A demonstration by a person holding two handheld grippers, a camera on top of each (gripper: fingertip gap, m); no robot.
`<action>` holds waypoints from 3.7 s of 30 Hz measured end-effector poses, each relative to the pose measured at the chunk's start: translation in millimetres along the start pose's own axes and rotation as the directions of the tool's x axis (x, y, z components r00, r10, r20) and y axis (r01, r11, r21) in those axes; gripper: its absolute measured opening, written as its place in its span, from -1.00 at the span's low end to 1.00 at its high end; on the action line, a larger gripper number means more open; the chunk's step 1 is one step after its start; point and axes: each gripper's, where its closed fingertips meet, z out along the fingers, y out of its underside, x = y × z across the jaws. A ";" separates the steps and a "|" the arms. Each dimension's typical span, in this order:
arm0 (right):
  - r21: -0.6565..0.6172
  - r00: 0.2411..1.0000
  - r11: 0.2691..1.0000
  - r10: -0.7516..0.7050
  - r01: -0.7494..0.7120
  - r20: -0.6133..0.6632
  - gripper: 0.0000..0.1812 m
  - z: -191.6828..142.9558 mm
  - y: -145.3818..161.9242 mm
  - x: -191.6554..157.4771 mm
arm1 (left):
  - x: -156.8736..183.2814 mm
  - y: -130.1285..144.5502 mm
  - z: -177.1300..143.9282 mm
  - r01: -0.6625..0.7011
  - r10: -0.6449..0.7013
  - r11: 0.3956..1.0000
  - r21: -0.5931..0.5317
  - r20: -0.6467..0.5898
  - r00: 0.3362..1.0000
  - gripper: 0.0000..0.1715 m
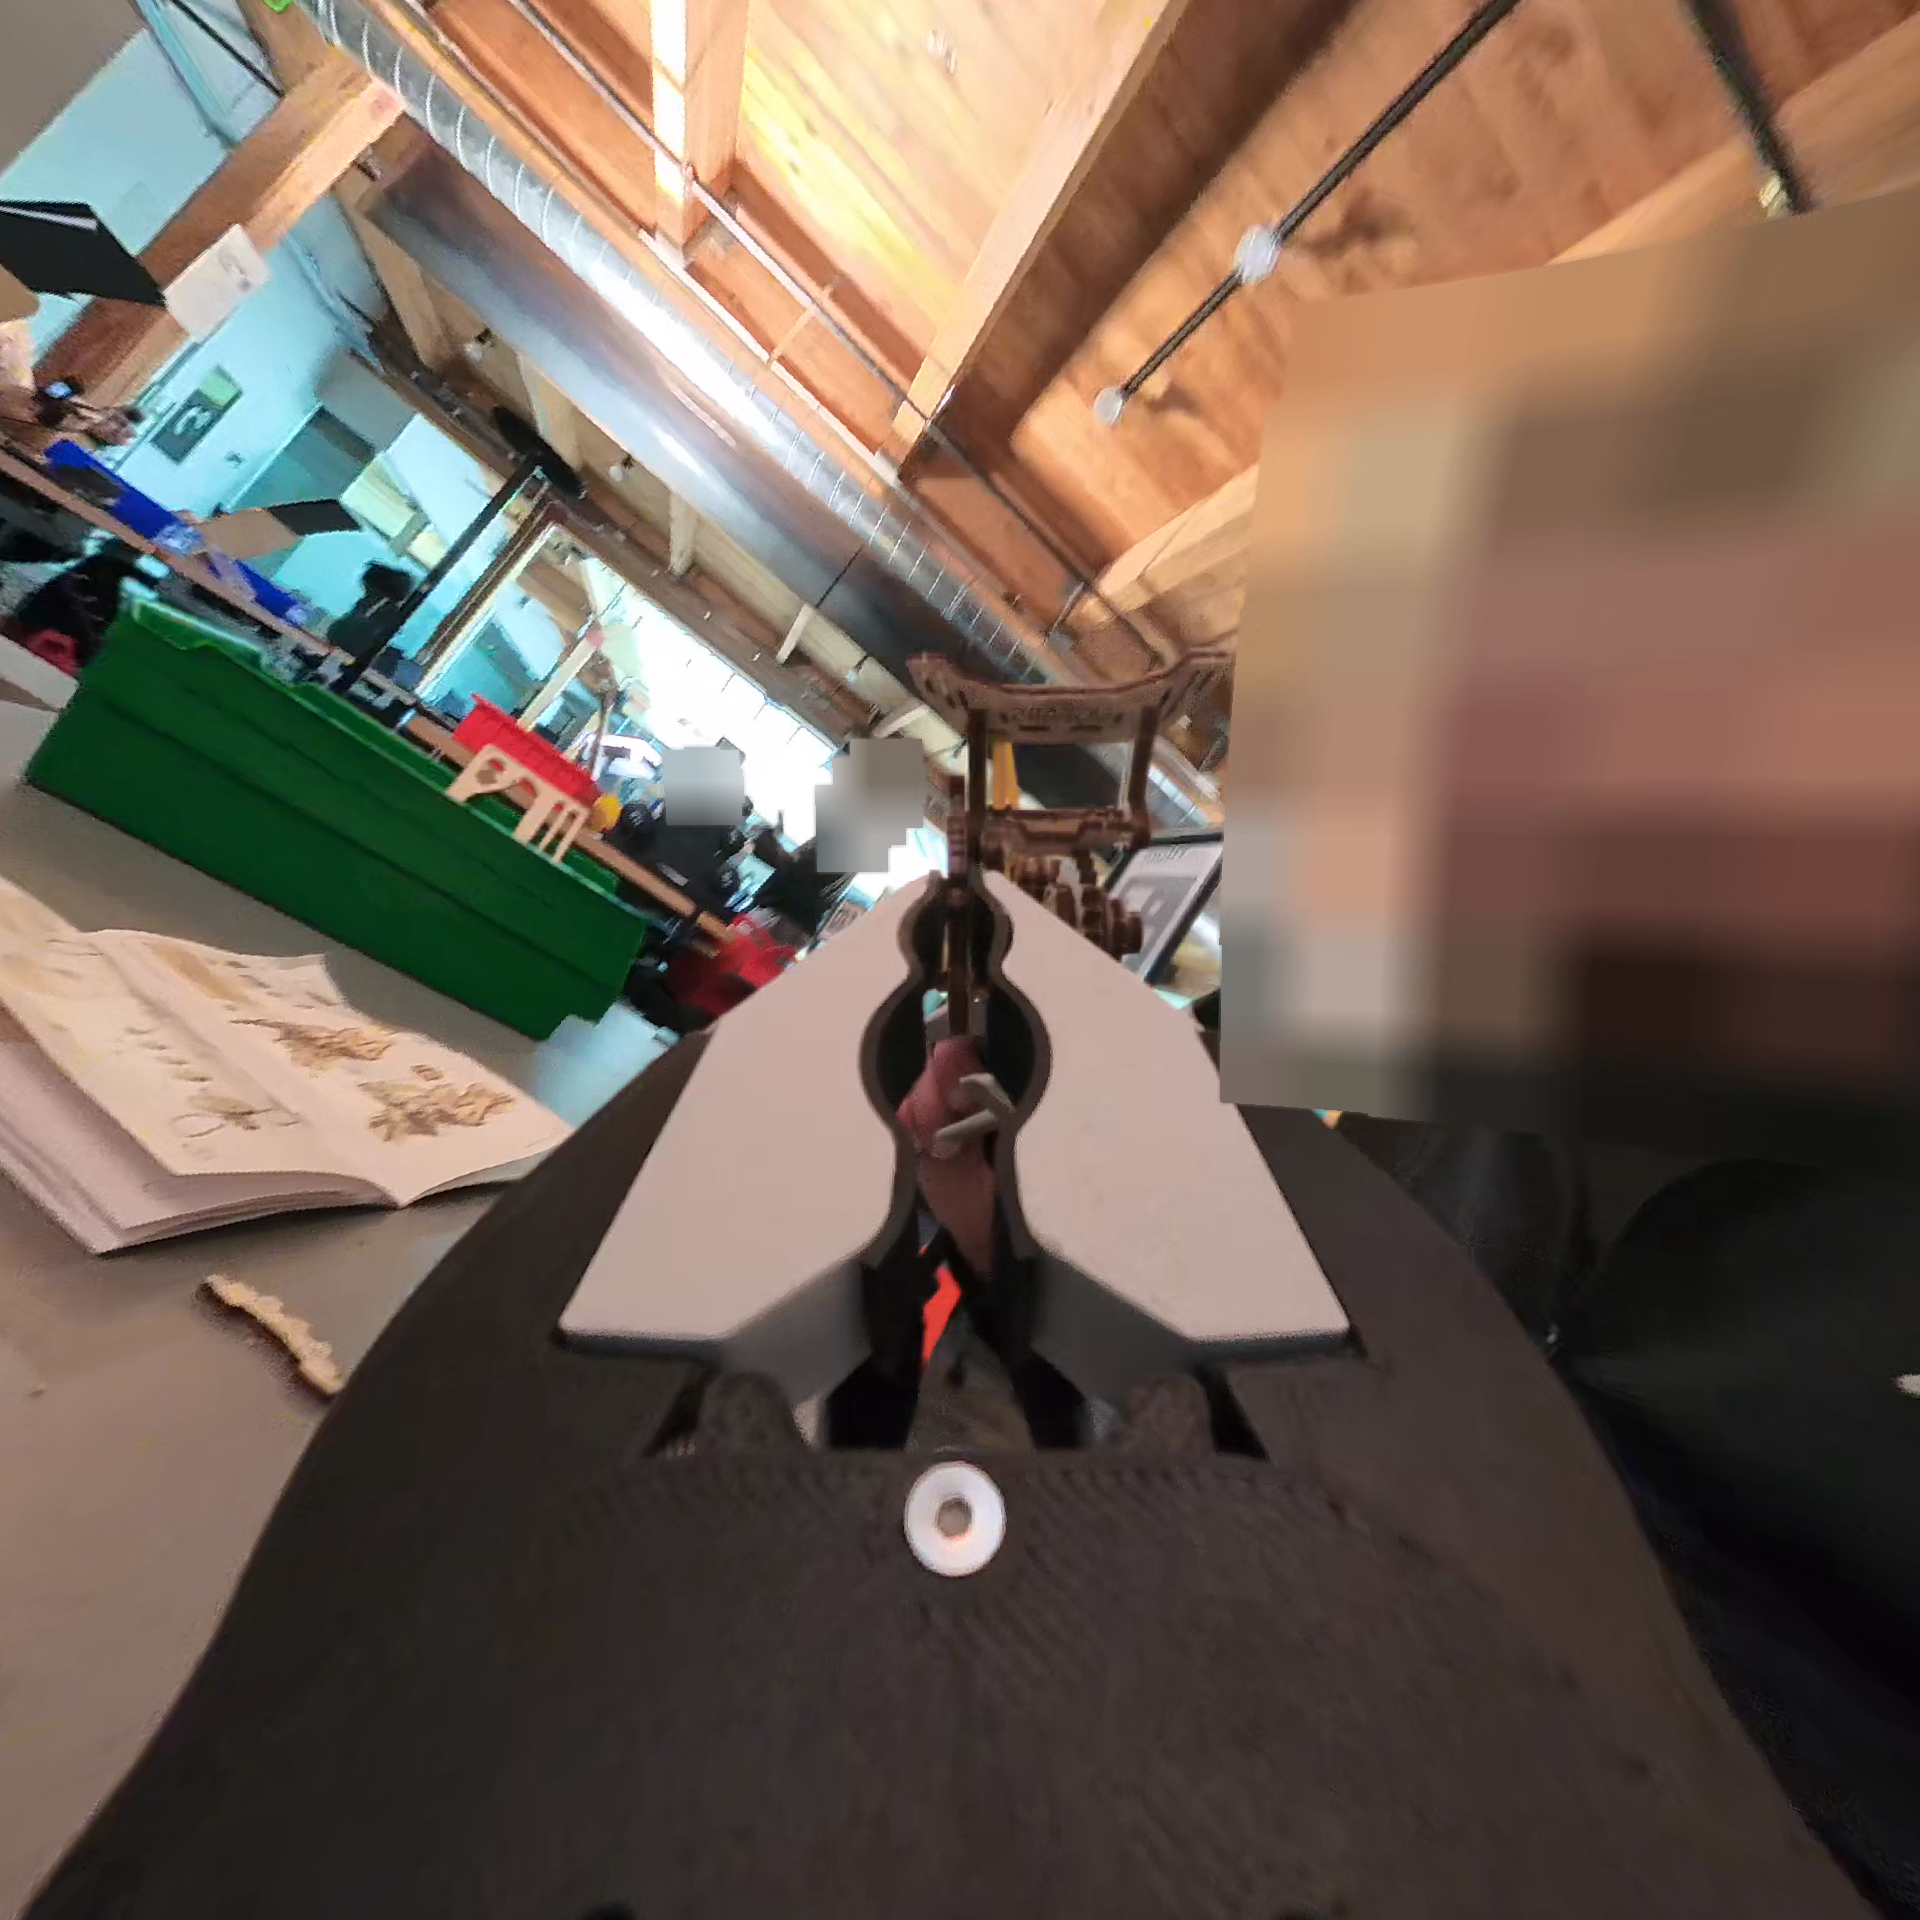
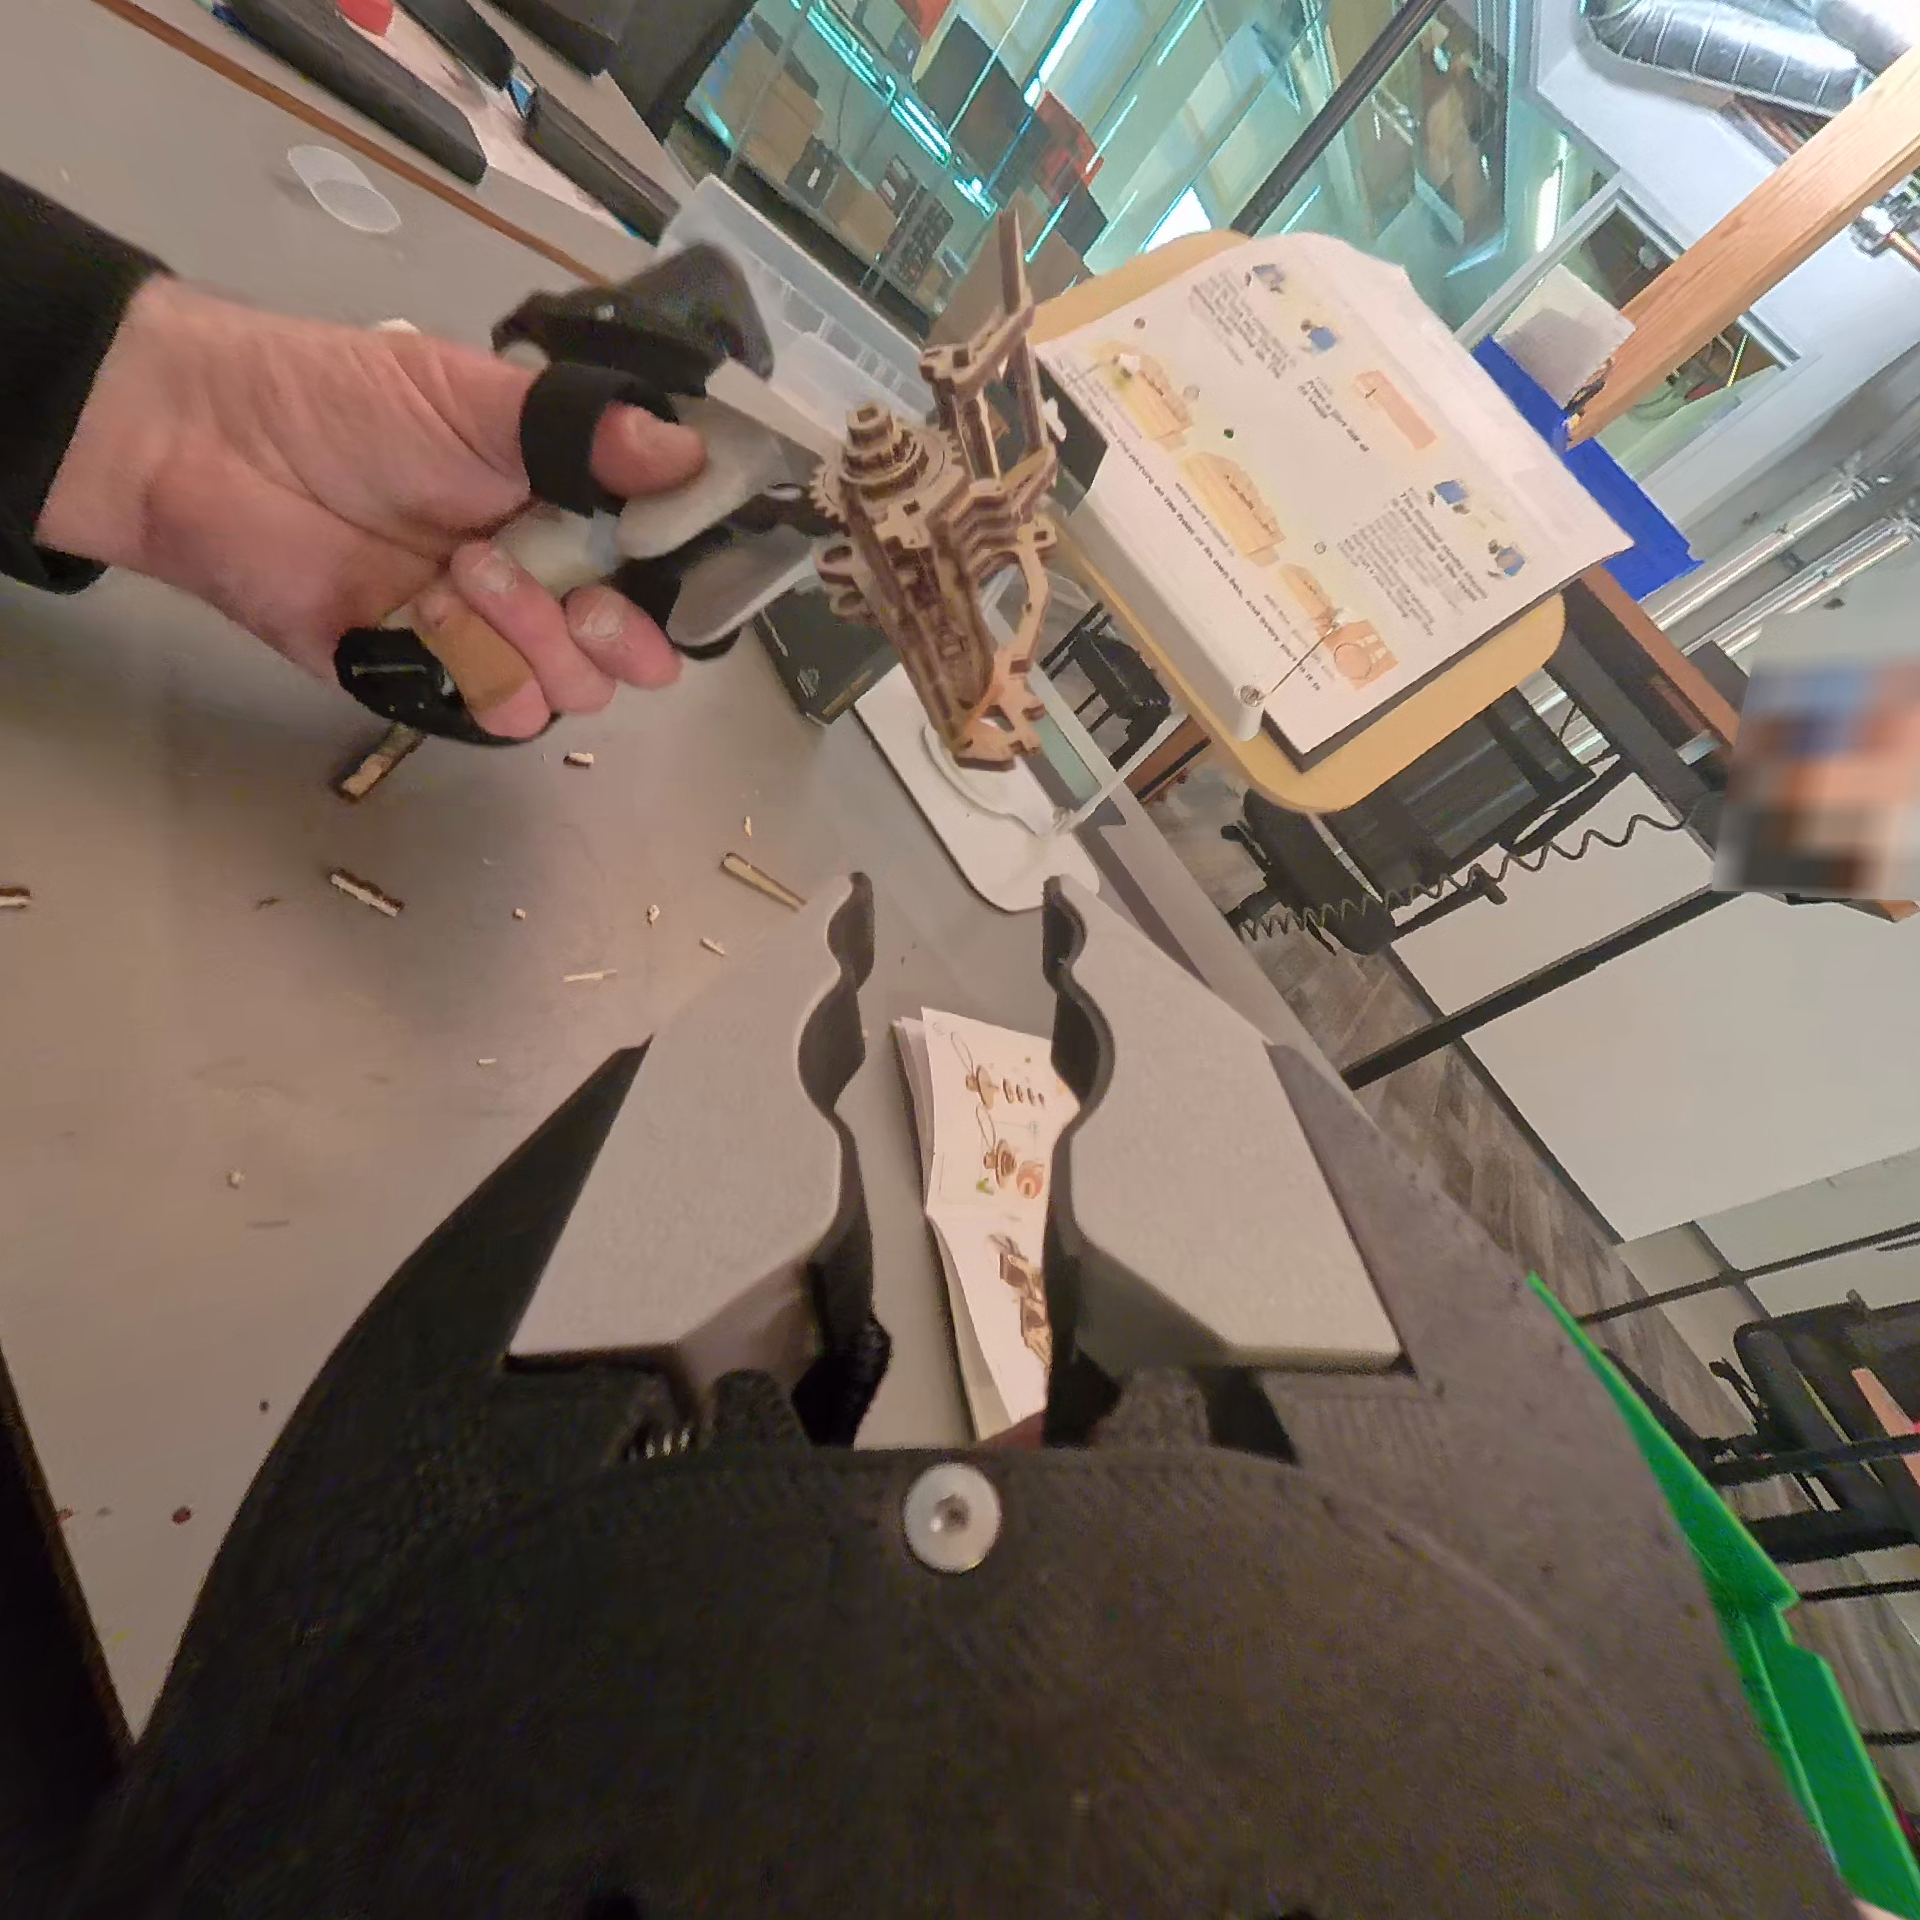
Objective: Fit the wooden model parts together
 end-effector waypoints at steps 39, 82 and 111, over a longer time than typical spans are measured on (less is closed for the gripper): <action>-0.147 0.983 0.976 0.141 -0.158 -0.119 -0.36 11.4 101.0 -8.1 | -55.0 16.9 17.8 -0.391 0.437 0.864 -0.318 0.087 0.895 -0.99; -0.048 0.521 0.533 0.840 -0.845 0.151 -0.77 45.8 78.2 0.7 | -52.2 42.2 36.1 -0.647 0.742 0.608 -0.460 0.039 0.669 -0.99; -0.042 0.986 0.985 -0.166 0.166 0.009 -0.86 30.6 42.1 20.6 | -45.1 77.8 55.9 0.147 -0.199 0.724 -0.674 0.000 0.980 -0.20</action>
